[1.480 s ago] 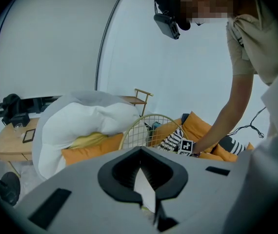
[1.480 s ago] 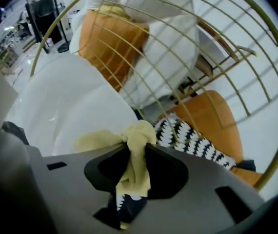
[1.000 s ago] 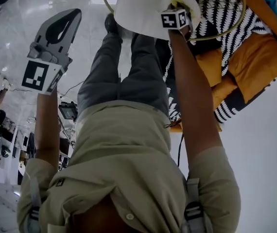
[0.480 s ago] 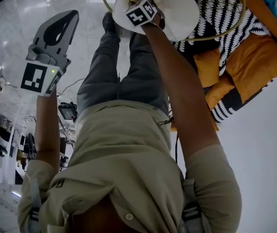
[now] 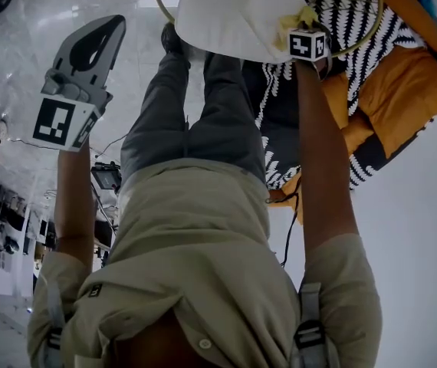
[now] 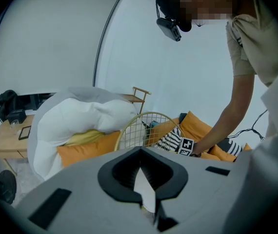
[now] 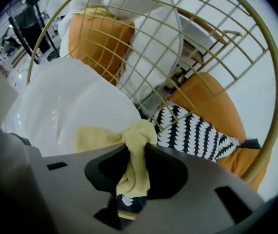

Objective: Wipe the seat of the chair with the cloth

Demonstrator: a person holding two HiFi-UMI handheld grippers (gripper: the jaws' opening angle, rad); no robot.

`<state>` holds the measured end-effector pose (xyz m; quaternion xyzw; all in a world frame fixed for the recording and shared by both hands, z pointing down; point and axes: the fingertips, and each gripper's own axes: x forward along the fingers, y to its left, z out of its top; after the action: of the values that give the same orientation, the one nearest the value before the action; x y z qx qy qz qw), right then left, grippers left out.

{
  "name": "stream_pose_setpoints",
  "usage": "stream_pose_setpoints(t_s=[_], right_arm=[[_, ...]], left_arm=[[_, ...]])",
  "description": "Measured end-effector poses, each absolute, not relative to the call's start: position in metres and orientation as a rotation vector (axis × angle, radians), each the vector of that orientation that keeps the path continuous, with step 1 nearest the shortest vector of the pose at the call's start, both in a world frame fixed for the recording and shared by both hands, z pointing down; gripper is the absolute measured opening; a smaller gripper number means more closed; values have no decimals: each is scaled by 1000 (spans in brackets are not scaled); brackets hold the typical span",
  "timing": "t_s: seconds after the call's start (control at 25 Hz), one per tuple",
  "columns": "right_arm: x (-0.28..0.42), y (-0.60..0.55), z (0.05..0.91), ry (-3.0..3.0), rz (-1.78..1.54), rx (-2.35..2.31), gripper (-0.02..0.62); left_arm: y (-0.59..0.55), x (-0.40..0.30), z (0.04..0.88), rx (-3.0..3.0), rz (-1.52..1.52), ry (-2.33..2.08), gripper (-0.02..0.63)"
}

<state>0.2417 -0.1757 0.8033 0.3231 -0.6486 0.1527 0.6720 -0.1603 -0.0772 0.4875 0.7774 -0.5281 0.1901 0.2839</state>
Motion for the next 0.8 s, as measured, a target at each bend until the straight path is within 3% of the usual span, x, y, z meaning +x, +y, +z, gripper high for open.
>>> stream_pose_setpoints(t_s=[0.16,0.32,0.56,0.8], right_arm=[[253,-171,805,-1449,348,724,106],[215,-162,809,-1500,363,708,106],[69,-103,834,-1665,370,453,106],[-96,-21,796,-1927,316,67,106]], left_arm=[[-80,-159,486,2098,506,-1408,17],[-71,-162,487,2079,523,-1412,17],[-59,-171,493,2052,504,-1430,17],[-53,-184,499,2023,487,-1453,17]])
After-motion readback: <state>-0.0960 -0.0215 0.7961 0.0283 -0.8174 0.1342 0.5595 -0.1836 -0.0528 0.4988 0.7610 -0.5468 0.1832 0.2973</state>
